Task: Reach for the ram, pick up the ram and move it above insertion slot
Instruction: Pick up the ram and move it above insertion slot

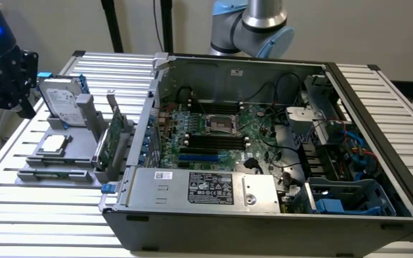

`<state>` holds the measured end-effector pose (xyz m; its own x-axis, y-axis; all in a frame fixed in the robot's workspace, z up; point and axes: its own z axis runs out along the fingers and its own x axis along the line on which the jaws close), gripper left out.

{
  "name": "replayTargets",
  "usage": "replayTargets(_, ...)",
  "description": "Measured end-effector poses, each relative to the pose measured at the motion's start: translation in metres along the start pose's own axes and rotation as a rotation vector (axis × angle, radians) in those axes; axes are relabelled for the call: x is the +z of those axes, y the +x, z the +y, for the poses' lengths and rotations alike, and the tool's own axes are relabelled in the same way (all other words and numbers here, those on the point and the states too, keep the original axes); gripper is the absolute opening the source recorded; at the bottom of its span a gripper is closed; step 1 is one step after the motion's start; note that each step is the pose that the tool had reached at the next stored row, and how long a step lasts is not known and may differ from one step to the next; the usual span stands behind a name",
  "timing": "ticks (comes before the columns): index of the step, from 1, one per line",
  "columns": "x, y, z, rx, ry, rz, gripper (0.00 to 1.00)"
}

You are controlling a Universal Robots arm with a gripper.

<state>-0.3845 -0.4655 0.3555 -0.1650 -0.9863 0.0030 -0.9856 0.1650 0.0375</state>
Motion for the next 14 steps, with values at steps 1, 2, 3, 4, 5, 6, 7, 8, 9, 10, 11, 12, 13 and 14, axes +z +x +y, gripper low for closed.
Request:
replayTargets(1,0.0001,0.0,0.0,-0.019,0.0001,0.0008,0.11)
replayTargets(2,0.0002,0.0,0.0,-0.037,0.0002,0.0015,0.11)
replayTargets(3,0.0002,0.0,0.0,-0.049,0.0003,0.0019,0.11)
replayTargets(4,0.0003,0.0,0.0,-0.058,0.0004,0.0022,0.11)
replayTargets(5,0.0004,0.0,0.0,-0.065,0.0006,0.0023,0.11)
replayTargets(6,0.0004,0.0,0.0,-0.068,0.0005,0.0024,0.11)
replayTargets(7,0.0004,0.0,0.0,-0.069,0.0005,0.0025,0.11)
replayTargets(8,0.0004,0.0,0.0,-0.069,0.0006,0.0025,0.12)
replayTargets(9,0.0004,0.0,0.0,-0.069,0.0005,0.0025,0.12)
replayTargets(10,0.0004,0.0,0.0,-0.069,0.0006,0.0025,0.18)
replayTargets(11,0.0004,0.0,0.0,-0.069,0.0005,0.0025,0.18)
replayTargets(12,0.0004,0.0,0.0,-0.069,0.0005,0.0025,0.24)
replayTargets(13,0.0006,0.0,0.0,-0.069,0.0005,0.0025,0.3)
replayTargets(14,0.0011,0.0,-0.0001,-0.069,0.0006,0.0024,0.36)
